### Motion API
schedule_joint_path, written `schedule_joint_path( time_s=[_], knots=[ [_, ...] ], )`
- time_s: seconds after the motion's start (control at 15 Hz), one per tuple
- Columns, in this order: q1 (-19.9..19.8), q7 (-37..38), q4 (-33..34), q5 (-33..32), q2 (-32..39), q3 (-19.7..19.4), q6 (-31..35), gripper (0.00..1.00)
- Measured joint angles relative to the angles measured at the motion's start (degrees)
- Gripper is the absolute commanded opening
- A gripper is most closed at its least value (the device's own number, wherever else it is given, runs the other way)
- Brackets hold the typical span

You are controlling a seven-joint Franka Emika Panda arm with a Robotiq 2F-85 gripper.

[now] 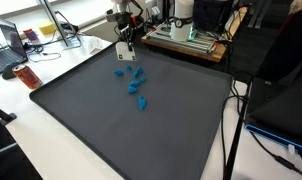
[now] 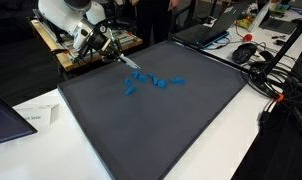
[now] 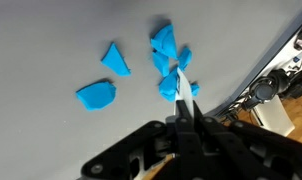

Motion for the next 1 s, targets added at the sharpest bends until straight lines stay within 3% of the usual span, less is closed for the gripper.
schedule_joint_path(
  time_s=[0.47, 1.0],
  knots=[
    [4.83, -1.0, -6.19, 3.76, -8.96, 1.69, 12.13, 0.01],
    [11.43, -0.53, -5.97, 11.86, -10.81, 9.3, 27.8, 0.01]
  ],
)
